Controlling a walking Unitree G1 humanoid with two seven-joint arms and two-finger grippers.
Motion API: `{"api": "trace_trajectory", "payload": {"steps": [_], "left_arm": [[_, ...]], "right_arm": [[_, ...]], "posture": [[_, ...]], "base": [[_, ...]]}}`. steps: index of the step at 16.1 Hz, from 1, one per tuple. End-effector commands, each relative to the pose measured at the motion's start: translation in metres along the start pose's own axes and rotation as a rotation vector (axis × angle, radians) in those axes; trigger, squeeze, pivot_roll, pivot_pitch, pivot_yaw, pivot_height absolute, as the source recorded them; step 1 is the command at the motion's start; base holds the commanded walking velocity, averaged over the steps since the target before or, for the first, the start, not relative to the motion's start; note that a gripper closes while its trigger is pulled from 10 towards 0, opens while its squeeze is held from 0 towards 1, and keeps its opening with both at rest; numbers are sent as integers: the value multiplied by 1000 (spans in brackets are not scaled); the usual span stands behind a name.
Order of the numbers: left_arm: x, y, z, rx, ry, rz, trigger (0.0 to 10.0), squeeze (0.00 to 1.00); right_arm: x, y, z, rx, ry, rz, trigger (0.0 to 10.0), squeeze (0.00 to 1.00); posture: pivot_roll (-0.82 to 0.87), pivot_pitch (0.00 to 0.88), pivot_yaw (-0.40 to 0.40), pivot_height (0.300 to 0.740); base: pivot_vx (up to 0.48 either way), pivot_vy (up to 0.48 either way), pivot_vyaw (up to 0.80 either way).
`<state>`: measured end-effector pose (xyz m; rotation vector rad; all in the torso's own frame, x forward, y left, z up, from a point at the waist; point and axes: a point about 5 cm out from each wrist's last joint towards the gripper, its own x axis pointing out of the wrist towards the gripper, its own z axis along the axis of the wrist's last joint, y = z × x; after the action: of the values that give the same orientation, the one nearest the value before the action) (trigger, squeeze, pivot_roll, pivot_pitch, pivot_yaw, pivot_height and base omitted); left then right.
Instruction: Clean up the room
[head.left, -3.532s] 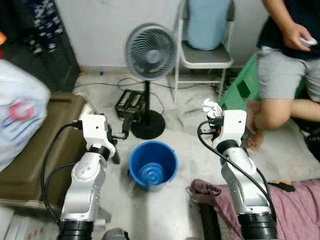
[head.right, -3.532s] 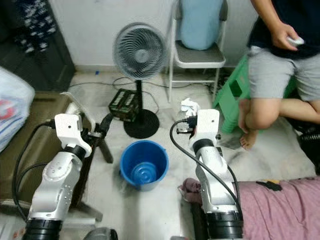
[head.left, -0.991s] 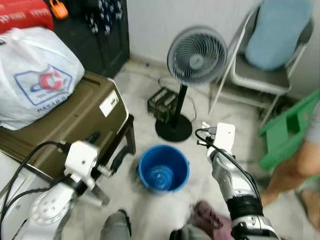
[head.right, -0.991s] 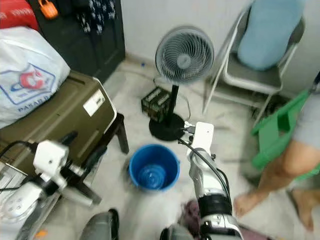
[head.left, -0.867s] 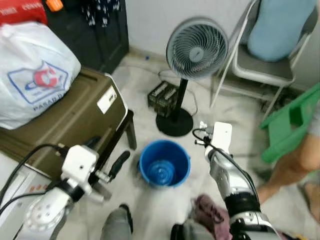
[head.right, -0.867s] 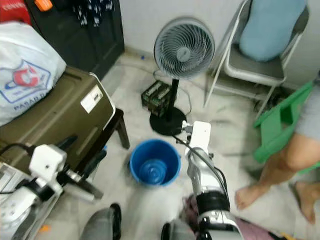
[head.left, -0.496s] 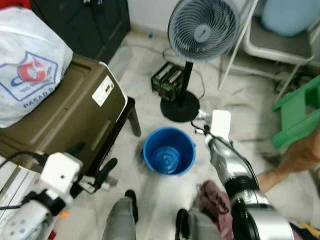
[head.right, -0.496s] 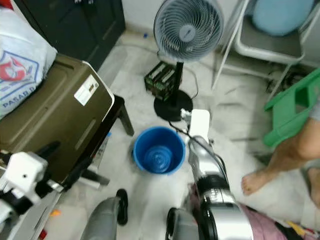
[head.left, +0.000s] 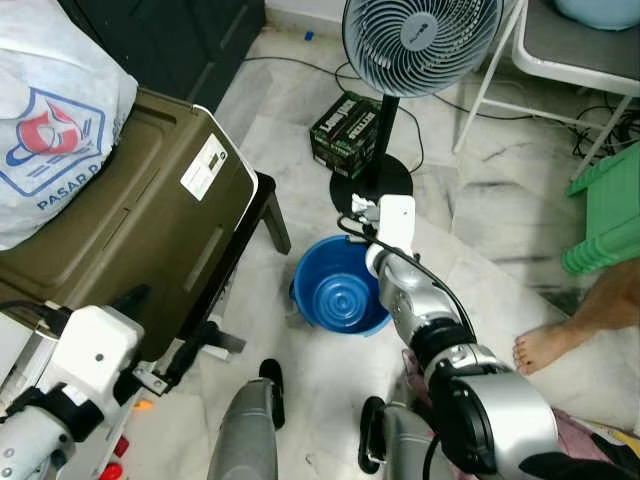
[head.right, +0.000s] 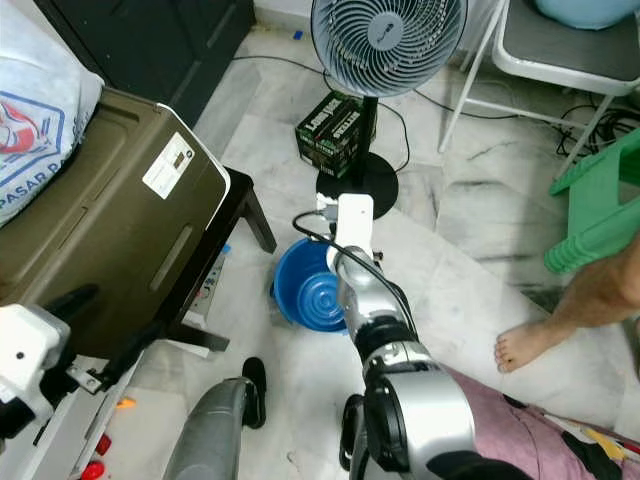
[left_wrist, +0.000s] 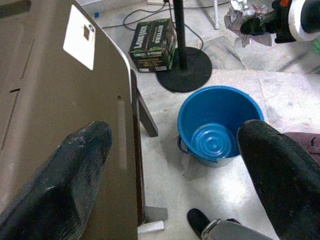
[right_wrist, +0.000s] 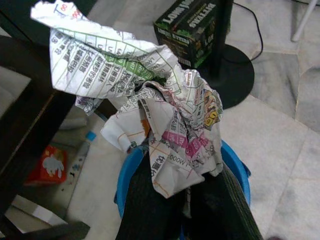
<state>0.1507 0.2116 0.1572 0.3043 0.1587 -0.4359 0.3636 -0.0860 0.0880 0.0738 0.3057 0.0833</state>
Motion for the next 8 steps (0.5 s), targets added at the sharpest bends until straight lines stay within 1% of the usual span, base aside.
{"api": "trace_trajectory", "payload": {"steps": [1, 5, 6, 8], "left_arm": [[-3, -1, -1, -2, 22, -14, 10000, 0], [-3, -4, -1, -11, 28, -19, 10000, 0], [-4, -4, -1, -13, 29, -19, 10000, 0], [-4, -6, -2, -14, 29, -22, 10000, 0]], "right_arm": [[-1, 3, -10, 2, 36, 6, 10000, 0], [0, -7, -10, 18, 36, -16, 10000, 0], [0, -8, -10, 26, 33, -21, 10000, 1000], [0, -9, -9, 34, 27, -22, 10000, 1000]], "posture": [[350, 375, 68, 740], [345, 375, 65, 740], [345, 374, 64, 740], [345, 372, 64, 740]], "base": [[0, 0, 0], [0, 0, 0], [0, 0, 0], [0, 0, 0]]}}
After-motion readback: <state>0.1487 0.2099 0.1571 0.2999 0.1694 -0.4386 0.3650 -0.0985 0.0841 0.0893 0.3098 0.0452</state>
